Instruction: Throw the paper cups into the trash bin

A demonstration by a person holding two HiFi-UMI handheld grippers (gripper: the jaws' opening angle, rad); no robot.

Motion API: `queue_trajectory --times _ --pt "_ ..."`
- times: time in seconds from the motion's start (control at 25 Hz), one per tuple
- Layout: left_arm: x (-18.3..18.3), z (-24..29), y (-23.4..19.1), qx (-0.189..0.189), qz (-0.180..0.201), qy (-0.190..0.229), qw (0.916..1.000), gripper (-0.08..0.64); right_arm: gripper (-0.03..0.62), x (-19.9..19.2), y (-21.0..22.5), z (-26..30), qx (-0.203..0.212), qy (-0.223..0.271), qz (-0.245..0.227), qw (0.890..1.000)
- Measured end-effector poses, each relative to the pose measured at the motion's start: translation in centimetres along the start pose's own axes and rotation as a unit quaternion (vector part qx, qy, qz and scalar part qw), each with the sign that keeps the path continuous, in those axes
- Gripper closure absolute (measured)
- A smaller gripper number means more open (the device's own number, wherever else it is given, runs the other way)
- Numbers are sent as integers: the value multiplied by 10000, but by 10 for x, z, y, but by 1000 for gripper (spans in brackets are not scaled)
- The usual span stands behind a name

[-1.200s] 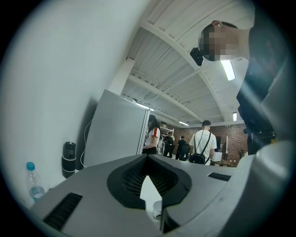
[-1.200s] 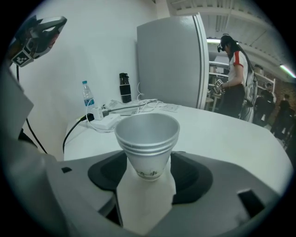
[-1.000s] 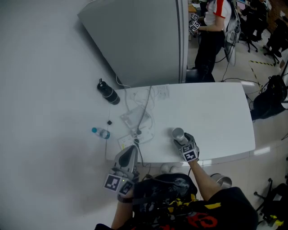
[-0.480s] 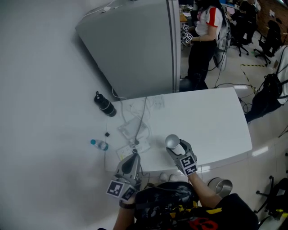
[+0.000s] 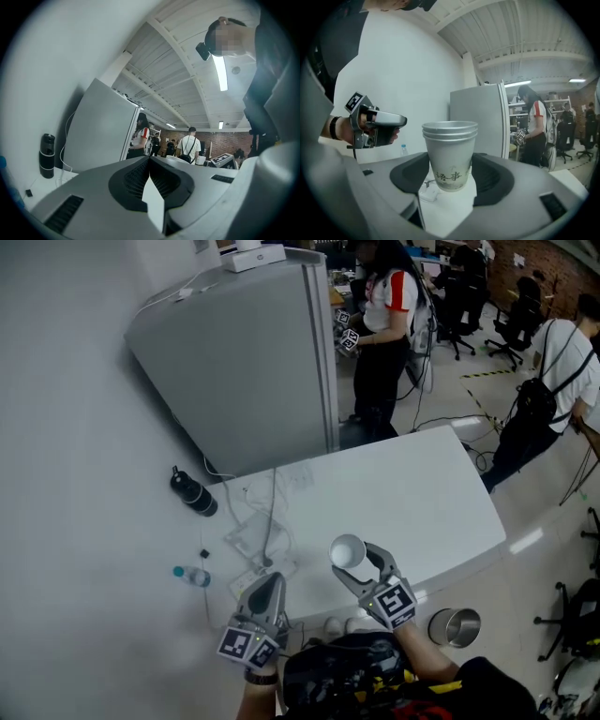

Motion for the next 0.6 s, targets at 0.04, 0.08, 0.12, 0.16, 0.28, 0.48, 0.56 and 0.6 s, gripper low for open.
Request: queue_trajectory --times 0.04,0.08,0.12,0.16,0.28,0.48,0.56,0.6 --pt "0 3 -1 -68 19 16 10000 555 296 3 -3 -2 -6 19 -40 10000" --pt "0 6 -1 -142 53 33 9999 555 296 7 -7 -6 -14 67 -33 10000" --pt "2 9 1 -223 95 45 9997 555 296 12 -11 -10 -32 123 -11 9999" --pt "3 13 3 -312 138 51 9994 555 296 16 -14 -14 -59 170 -9 9998" --pt "3 22 7 -656 205 -38 9976 555 296 19 -13 -23 -167 196 -147 9996" --pt "-2 30 10 -1034 95 -129 9945 555 296 15 -14 -41 -603 206 -250 9977" --pt "-2 35 12 -1154 92 -121 9932 555 296 17 -13 -52 -855 248 -300 9956" --pt "-3 38 14 -1217 95 -114 9925 555 296 19 -12 -57 -951 290 -284 9946"
Point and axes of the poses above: the fingertips, and each gripper's own axes: z forward along the fingers, y to its right, x out of its top, the point moved 8 cm from there along -z, backward along the fingers, and after that the axes turned 15 degrees about z, right-handed, at the moved point
